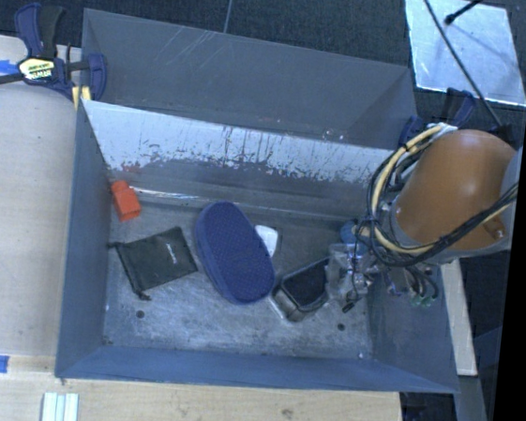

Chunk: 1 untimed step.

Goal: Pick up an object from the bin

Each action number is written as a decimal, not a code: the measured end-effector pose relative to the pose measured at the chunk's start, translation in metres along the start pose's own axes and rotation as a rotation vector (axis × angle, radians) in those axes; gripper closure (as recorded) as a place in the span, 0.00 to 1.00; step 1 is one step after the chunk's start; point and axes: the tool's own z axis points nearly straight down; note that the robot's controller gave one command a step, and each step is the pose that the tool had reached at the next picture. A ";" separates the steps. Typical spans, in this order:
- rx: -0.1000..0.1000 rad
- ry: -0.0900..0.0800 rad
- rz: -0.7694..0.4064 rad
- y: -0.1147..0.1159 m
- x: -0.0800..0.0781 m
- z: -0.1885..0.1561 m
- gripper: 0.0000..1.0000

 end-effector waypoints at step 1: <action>-0.002 0.004 0.000 0.001 0.001 0.002 0.00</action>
Offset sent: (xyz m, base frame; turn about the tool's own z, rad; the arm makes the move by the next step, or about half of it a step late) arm 0.0000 0.0000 0.0000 0.0000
